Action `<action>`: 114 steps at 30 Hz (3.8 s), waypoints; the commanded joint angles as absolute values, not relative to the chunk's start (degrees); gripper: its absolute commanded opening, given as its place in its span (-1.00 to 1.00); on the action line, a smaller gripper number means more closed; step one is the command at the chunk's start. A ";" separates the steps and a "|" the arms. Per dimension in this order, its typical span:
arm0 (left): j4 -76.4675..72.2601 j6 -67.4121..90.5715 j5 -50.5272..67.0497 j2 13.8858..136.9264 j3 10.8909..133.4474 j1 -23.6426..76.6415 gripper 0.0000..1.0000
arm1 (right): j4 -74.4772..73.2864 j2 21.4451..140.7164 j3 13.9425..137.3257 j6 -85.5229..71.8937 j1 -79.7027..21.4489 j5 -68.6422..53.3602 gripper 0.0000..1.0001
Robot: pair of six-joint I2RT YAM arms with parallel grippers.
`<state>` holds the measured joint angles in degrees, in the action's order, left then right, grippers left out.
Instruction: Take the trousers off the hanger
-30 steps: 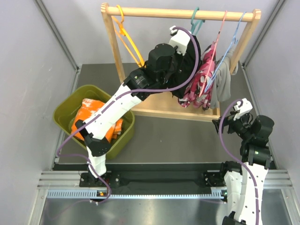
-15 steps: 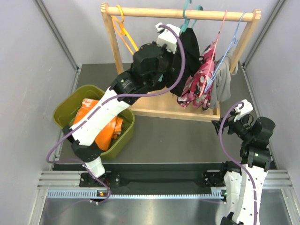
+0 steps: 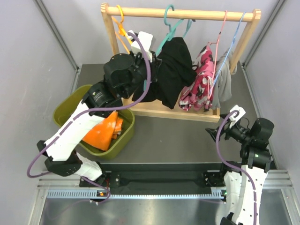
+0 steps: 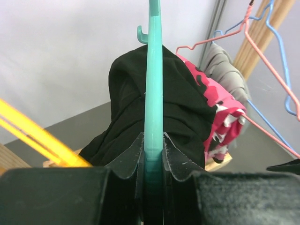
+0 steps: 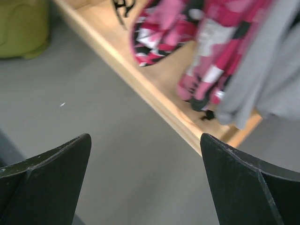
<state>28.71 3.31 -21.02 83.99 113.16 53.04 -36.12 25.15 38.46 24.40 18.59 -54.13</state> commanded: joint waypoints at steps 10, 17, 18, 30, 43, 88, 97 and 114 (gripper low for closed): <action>19.60 14.15 -16.61 67.78 100.92 53.09 -1.00 | -85.60 41.90 63.35 74.32 18.11 -72.77 0.99; 19.86 17.48 -16.17 64.78 96.42 53.09 -1.00 | -78.77 43.59 71.10 68.67 5.67 -62.35 0.99; 19.86 17.84 -16.17 64.60 95.55 53.09 -1.00 | -75.88 43.51 71.36 62.73 2.93 -60.31 0.99; 19.07 20.65 -17.75 62.84 91.15 53.09 -1.00 | -59.23 57.18 82.58 41.83 -42.08 -23.22 0.97; 18.10 20.48 -23.29 58.98 85.69 53.09 -1.00 | -50.92 75.50 105.56 33.15 -62.84 6.55 0.97; 18.63 16.53 -26.63 52.82 74.19 53.09 -1.00 | -50.71 82.88 133.41 33.05 -51.15 -23.11 -1.00; 18.63 15.38 -27.25 53.96 71.99 53.09 -1.00 | -50.54 79.90 141.06 32.52 -47.99 -24.87 -1.00; 20.74 13.63 -24.61 55.28 70.40 53.09 -1.00 | -46.93 74.71 145.55 24.70 -39.82 -33.13 -1.00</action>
<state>19.90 15.99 -23.33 54.68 70.89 53.34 -57.32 77.32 142.52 27.59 -41.15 -28.69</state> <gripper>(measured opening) 0.174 0.050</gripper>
